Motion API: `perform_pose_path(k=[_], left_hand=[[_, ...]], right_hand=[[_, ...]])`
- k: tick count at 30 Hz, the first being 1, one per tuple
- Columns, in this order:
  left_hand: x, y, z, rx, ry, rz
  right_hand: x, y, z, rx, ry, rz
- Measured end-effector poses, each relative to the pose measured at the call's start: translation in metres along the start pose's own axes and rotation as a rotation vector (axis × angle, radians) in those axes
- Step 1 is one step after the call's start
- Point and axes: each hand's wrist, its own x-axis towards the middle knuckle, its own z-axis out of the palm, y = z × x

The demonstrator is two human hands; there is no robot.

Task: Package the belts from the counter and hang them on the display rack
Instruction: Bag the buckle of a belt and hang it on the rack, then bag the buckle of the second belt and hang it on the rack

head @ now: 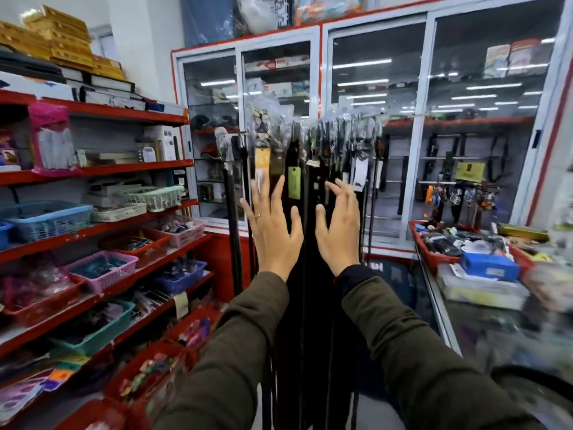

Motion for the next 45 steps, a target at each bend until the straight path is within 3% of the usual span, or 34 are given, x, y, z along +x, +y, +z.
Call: perform_pose_path(k=[11,21,26,31,33,37,45], left_hand=[[-0.147,0.064,0.051,-0.074,-0.347,-0.012],[-0.287,0.148,0.083,-0.355,-0.735,0.102],[-0.338,0.188,0.093,-0.568,-1.200,0.197],[-0.374,0.222,0.092,-0.563,-1.537,0.337],[-0.384,0.230,0.089,-0.510,-1.562,0.382],[-0.387,0.236,0.089,-0.438,-1.361,0.528],[-0.381,0.206,0.081,-0.505,-1.314,0.483]], right_hand=[[-0.118,0.076,-0.119,-0.480,-0.087,0.098],[-0.244,0.120,-0.271,-0.878,-0.314,0.369],[-0.289,0.128,-0.341,-0.940,-0.345,0.560],[-0.321,0.135,-0.399,-0.783,-0.579,0.856],[-0.330,0.134,-0.414,-0.720,-0.639,0.936],[-0.340,0.129,-0.425,-0.748,-0.740,0.906],[-0.322,0.119,-0.404,-0.607,-0.770,0.884]])
